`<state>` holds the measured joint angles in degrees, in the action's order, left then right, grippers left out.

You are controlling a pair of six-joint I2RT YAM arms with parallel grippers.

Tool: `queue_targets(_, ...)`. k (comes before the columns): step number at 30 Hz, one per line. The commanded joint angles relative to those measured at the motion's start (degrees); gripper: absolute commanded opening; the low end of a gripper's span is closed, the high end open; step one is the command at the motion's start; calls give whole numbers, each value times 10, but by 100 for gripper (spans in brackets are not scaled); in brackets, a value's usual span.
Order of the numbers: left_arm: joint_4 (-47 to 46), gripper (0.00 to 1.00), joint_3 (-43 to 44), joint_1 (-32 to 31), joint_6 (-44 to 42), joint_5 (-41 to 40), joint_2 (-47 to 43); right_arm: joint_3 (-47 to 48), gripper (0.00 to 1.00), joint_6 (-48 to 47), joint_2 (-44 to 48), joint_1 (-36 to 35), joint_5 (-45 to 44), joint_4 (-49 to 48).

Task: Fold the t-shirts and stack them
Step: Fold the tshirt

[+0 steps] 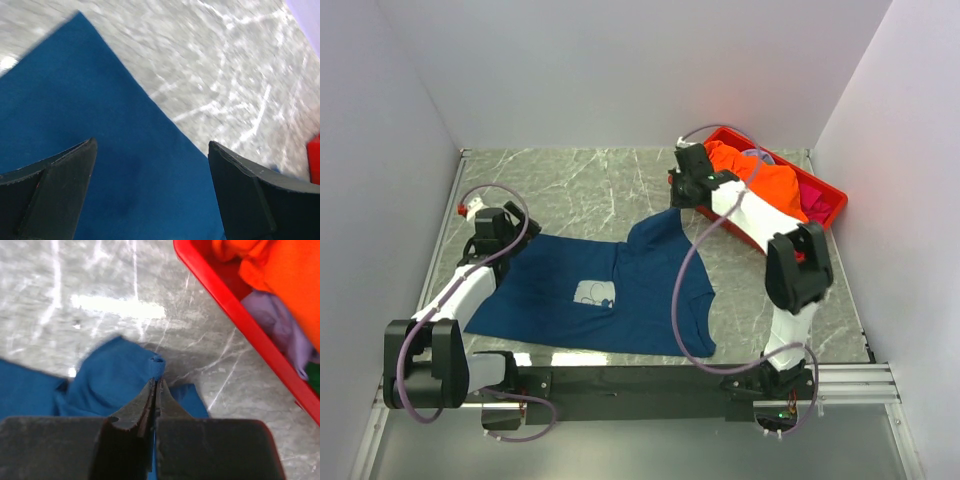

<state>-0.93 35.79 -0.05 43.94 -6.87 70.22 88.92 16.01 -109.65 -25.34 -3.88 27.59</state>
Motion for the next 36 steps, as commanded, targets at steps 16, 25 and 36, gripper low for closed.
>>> queue_targets(16,62,99,147,54,-23,-119,135,-265,0,45,132,-6,29,-127)
queue_targets(25,83,82,248,54,-26,-140,273,-290,0,43,152,-8,37,-148)
queue_targets(36,124,71,351,55,-35,-155,390,-307,0,45,172,-8,70,-163)
